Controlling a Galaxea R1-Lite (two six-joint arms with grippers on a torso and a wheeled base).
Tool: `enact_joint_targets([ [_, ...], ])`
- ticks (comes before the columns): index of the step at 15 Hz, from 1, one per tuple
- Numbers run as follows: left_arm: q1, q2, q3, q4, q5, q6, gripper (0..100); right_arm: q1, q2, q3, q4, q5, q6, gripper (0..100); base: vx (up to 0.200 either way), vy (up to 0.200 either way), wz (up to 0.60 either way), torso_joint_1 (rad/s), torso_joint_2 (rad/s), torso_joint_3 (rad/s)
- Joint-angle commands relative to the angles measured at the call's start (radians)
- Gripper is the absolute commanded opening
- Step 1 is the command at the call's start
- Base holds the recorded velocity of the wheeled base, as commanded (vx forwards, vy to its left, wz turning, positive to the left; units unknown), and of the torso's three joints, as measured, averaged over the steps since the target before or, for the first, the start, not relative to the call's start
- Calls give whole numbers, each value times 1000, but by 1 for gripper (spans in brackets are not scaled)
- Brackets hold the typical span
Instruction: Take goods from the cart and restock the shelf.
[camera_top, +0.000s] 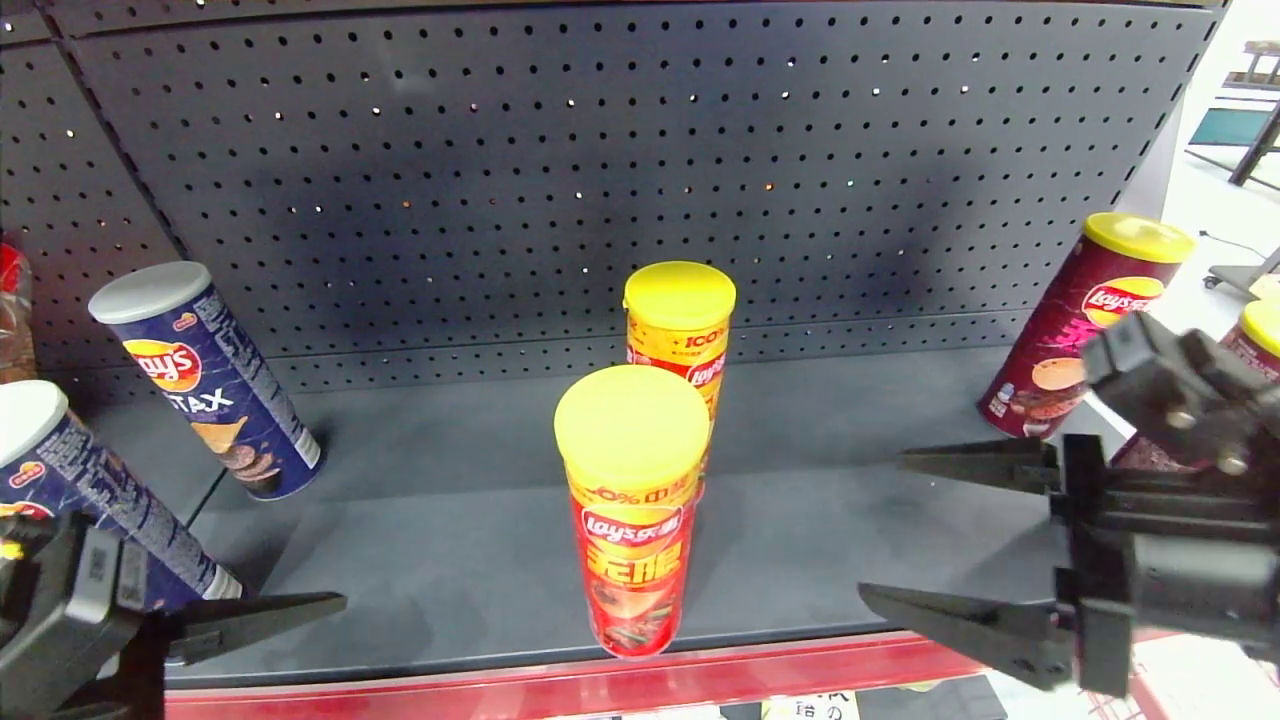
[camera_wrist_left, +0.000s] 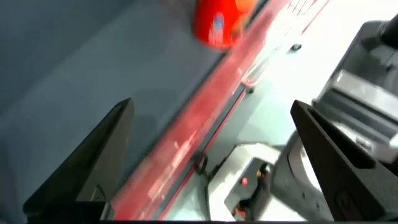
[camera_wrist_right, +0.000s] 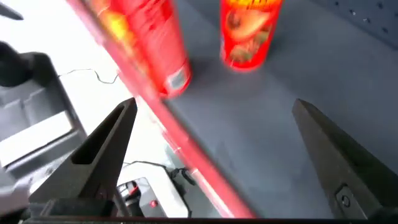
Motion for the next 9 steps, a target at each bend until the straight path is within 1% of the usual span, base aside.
enact_joint_targets([
  [1, 1, -277, 18, 186, 67, -2, 100, -4, -327, 197, 7, -3, -2, 100, 0, 0, 0, 0, 0, 0],
  [2, 3, -360, 16, 263, 102, -4, 100, -5, -422, 257, 9, -14, -2, 100, 0, 0, 0, 0, 0, 0],
  [3, 8, -429, 13, 326, 145, -4, 100, -11, -497, 298, 12, -48, -1, 100, 0, 0, 0, 0, 0, 0],
  [4, 17, -503, 9, 392, 209, -5, 100, -36, -568, 326, 27, -105, 2, 100, 0, 0, 0, 0, 0, 0],
  [5, 49, -561, 9, 447, 288, -8, 100, -82, -625, 333, 66, -174, 28, 100, 0, 0, 0, 0, 0, 0],
  [6, 98, -603, 13, 476, 363, -28, 100, -140, -657, 330, 102, -241, 73, 100, 0, 0, 0, 0, 0, 0],
  [7, 173, -649, 19, 487, 426, -68, 100, -218, -691, 333, 130, -321, 127, 100, 0, 0, 0, 0, 0, 0],
  [8, 265, -689, 30, 510, 458, -103, 100, -303, -718, 344, 155, -385, 160, 100, 0, 0, 0, 0, 0, 0],
  [9, 368, -727, 38, 550, 465, -128, 100, -369, -750, 359, 178, -414, 174, 100, 0, 0, 0, 0, 0, 0],
])
